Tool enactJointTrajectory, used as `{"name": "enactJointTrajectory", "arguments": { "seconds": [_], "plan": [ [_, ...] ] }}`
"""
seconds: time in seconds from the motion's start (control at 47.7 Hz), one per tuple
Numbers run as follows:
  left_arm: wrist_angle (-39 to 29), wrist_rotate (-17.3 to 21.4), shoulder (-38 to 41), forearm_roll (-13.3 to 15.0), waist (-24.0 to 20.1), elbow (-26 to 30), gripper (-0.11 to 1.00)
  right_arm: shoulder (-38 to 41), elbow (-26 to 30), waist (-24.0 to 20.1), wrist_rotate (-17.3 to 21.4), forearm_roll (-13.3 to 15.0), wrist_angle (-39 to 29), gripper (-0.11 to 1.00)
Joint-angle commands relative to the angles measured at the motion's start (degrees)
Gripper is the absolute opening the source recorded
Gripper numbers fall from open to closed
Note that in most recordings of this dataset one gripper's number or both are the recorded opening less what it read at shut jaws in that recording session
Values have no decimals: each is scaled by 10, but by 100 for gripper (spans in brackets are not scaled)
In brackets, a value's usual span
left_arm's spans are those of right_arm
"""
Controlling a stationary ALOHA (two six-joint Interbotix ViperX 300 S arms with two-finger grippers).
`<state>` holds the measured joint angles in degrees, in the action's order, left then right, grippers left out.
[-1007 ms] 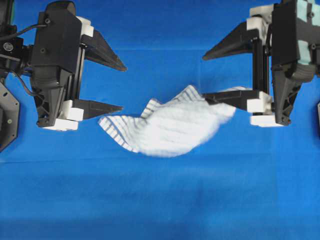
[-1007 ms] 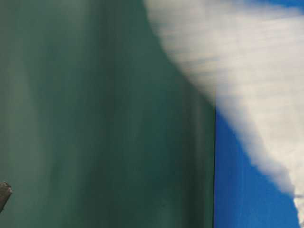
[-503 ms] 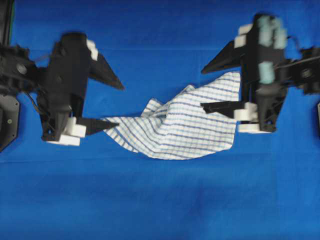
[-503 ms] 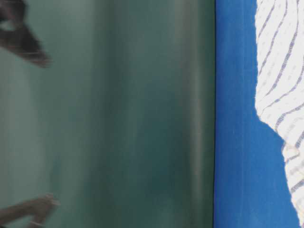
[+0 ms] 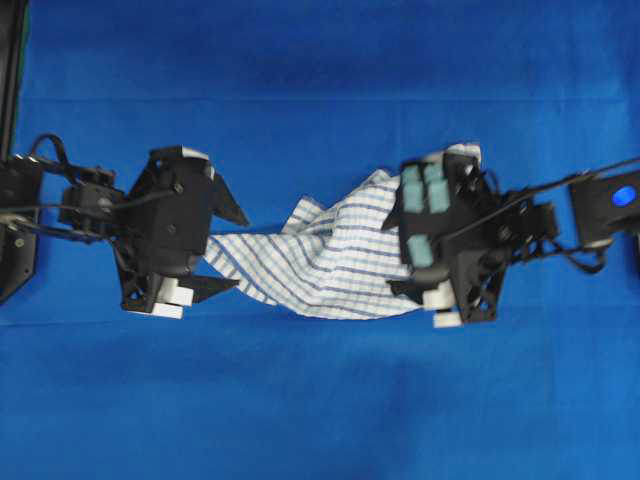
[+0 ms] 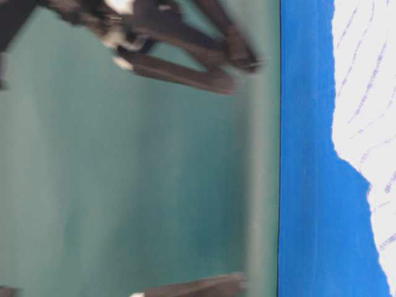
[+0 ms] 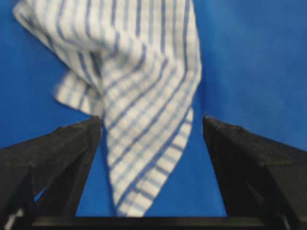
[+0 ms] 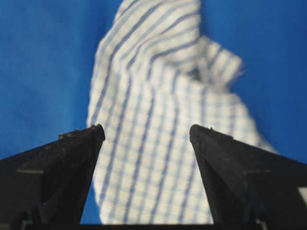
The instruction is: Lift the towel with both arms.
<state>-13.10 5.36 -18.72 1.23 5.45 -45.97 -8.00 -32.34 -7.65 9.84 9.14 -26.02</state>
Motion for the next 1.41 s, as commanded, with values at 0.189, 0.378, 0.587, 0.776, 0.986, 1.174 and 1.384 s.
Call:
{"name": "enactJointTrajectory", "arguments": {
  "seconds": [0.189,0.378,0.587,0.776,0.986,1.174,1.384],
  "plan": [
    [65,11,100,2,2,-16,81,83,-25,-9,1,-34,88,70],
    [85,12,163,1,2,-10,81,131,-32,-18,1,-44,149,70],
    [129,50,214,0,2,-13,81,171,-33,-22,1,-47,191,70],
    [142,51,227,1,-1,-12,79,192,-33,-22,1,-47,198,69],
    [129,40,223,1,0,-14,45,191,-31,-22,-1,-46,197,55],
    [72,47,208,2,2,-4,3,174,-31,-22,-7,-44,184,6],
    [-14,62,149,2,2,29,3,115,-29,-20,-11,-38,137,4]
  ]
}}
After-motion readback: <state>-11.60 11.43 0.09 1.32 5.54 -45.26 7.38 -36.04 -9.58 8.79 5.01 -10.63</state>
